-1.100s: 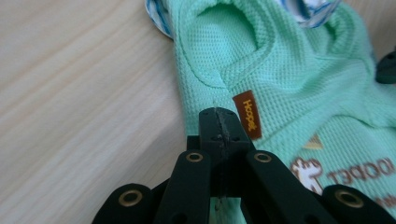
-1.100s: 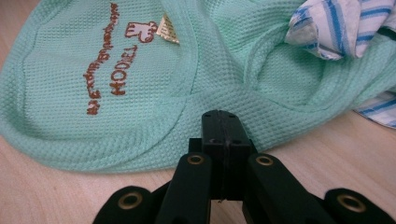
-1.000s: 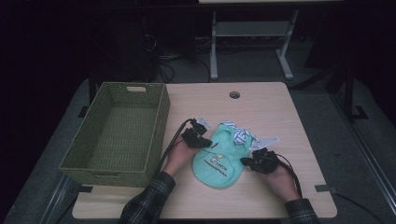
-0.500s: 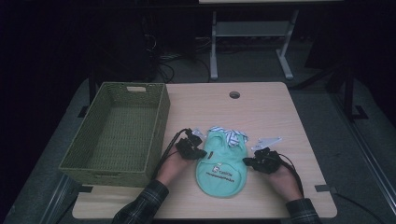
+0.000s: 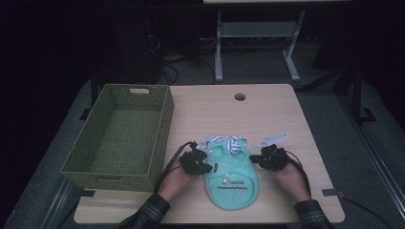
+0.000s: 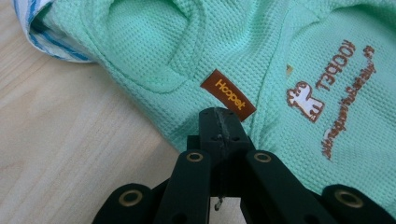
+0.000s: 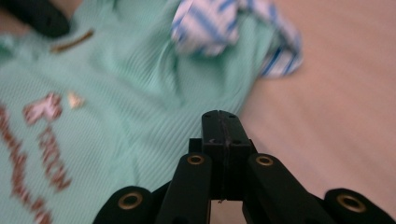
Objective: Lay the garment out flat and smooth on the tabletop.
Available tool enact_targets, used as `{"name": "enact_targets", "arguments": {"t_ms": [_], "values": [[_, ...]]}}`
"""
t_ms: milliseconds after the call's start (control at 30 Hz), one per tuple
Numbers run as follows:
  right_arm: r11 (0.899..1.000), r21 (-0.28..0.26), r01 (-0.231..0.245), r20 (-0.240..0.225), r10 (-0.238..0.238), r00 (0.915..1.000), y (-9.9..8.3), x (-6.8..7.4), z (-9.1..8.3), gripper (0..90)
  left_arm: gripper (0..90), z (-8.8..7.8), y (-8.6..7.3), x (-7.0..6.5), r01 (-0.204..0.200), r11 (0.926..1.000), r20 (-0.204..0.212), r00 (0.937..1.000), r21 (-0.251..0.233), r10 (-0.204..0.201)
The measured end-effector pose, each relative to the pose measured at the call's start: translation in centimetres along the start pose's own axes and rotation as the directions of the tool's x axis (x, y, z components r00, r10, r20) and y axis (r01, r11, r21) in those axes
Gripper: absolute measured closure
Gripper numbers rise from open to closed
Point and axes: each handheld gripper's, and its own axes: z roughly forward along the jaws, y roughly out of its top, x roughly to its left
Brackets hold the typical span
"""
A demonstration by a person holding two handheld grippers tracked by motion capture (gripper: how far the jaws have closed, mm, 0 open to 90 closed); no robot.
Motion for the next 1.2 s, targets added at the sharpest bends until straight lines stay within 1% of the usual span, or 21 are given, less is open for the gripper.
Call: {"name": "enact_targets", "arguments": {"t_ms": [67, 100, 167, 200, 267, 300, 400, 433, 500, 567, 700, 767, 833, 900, 933, 967, 1000, 1033, 1067, 1133, 1200], "values": [[0.999, -0.039, -0.005, -0.002, 0.005, 1.0, 1.2, -0.8, 0.2, 90.0, 89.8, 0.0, 0.0, 0.0, -0.003, 1.0, -0.003, 1.0, 0.001, 0.003], [0.998, -0.053, -0.017, -0.005, 0.017, 0.9999, 1.7, -1.1, 0.4, 90.0, 89.8, 0.0, 0.0, 0.0, -0.006, 1.0, -0.004, 1.0, 0.002, 0.006], [0.997, -0.071, -0.03, -0.012, 0.029, 0.9995, 2.8, -1.7, 1.1, 90.0, 89.8, 0.0, 0.0, 0.0, -0.003, 1.0, -0.002, 1.0, 0.001, 0.003], [0.997, -0.071, -0.03, -0.015, 0.029, 0.9995, 3.2, -1.9, 1.4, 90.0, 89.8, 0.0, 0.0, 0.0, 0.004, 1.0, 0.002, 1.0, -0.001, -0.004], [0.997, -0.065, -0.028, -0.004, 0.028, 0.9996, 4.1, -2.4, 2.4, 90.0, 89.8, 0.0, 0.0, 0.1, -0.004, 1.0, 0.003, 1.0, 0.004, 0.004], [0.997, -0.064, -0.032, 0.0, 0.032, 0.9995, 4.4, -2.7, 2.9, 90.0, 89.8, 0.0, 0.0, 0.0, 0.003, 1.0, 0.003, 1.0, -0.003, -0.003], [0.997, -0.06, -0.05, -0.02, 0.049, 0.9986, 5.0, -3.2, 4.1, 90.0, 89.8, 0.0, 0.0, 0.0, 0.006, 1.0, 0.005, 1.0, -0.007, -0.006], [0.998, -0.051, -0.038, -0.021, 0.037, 0.9991, 5.1, -3.2, 4.5, 90.0, 89.8, 0.0, 0.0, 0.1, -0.005, 1.0, 0.003, 1.0, 0.003, 0.005], [1.0, -0.017, -0.023, 0.01, 0.023, 0.9997, 5.2, -3.1, 5.2, 90.0, 89.9, 0.0, 0.0, 0.0, -0.003, 1.0, 0.002, 1.0, 0.001, 0.003], [0.999, -0.008, -0.032, 0.02, 0.032, 0.9993, 5.0, -3.3, 5.5, 90.0, 89.9, 0.0, 0.1, 0.0, -0.013, 0.9999, -0.003, 0.9999, 0.008, 0.013], [1.0, -0.002, -0.016, 0.077, 0.016, 0.9969, 4.8, -4.0, 5.5, 90.0, 89.9, 0.0, 0.1, -0.2, -0.006, 1.0, -0.01, 0.9999, 0.002, 0.006], [0.999, -0.016, -0.028, 0.077, 0.03, 0.9966, 4.6, -4.6, 5.4, 90.0, 89.9, 0.0, 0.1, -0.2, -0.008, 1.0, -0.011, 0.9999, 0.004, 0.008], [0.999, -0.024, -0.047, 0.067, 0.048, 0.9966, 4.4, -4.8, 5.3, 90.0, 89.9, 0.0, 0.1, -0.1, -0.012, 0.9999, -0.009, 0.9999, 0.007, 0.012], [0.999, -0.027, -0.04, 0.061, 0.041, 0.9973, 4.4, -4.7, 5.3, 90.0, 89.8, 0.0, 0.1, 0.0, -0.01, 0.9999, -0.002, 0.9999, 0.008, 0.01], [0.998, -0.028, -0.052, 0.042, 0.053, 0.9977, 4.4, -4.5, 5.2, 90.0, 89.8, 0.0, 0.1, 0.1, -0.008, 0.9999, 0.004, 1.0, 0.008, 0.008], [0.998, -0.035, -0.052, 0.034, 0.053, 0.998, 4.3, -4.4, 5.1, 90.0, 89.7, -0.1, 0.1, 0.2, -0.015, 0.9998, 0.01, 0.9998, 0.015, 0.015], [0.998, -0.038, -0.05, 0.032, 0.051, 0.9982, 4.3, -4.4, 5.0, 90.0, 89.5, 0.0, 0.2, 0.2, -0.011, 0.9998, 0.015, 0.9998, 0.014, 0.011], [0.998, -0.047, -0.051, 0.029, 0.053, 0.9982, 4.3, -4.3, 4.7, 90.0, 88.8, 0.0, 0.2, 0.2, 0.009, 1.0, 0.022, 0.9997, 0.002, -0.009], [0.997, -0.056, -0.052, 0.022, 0.053, 0.9984, 4.3, -4.2, 4.5, 90.0, 87.5, -0.1, 0.3, 0.5, -0.004, 0.9998, 0.026, 0.9997, 0.018, 0.003], [0.996, -0.072, -0.05, 0.013, 0.051, 0.9986, 4.3, -4.2, 4.0, 90.0, 85.2, -0.2, 0.4, 0.5, 0.002, 1.0, 0.018, 0.9998, 0.009, -0.002], [0.995, -0.091, -0.044, -0.004, 0.044, 0.999, 4.5, -4.3, 3.4, 87.6, 82.7, -0.5, 0.7, 0.7, 0.004, 1.0, 0.008, 1.0, 0.0, -0.004]]}}
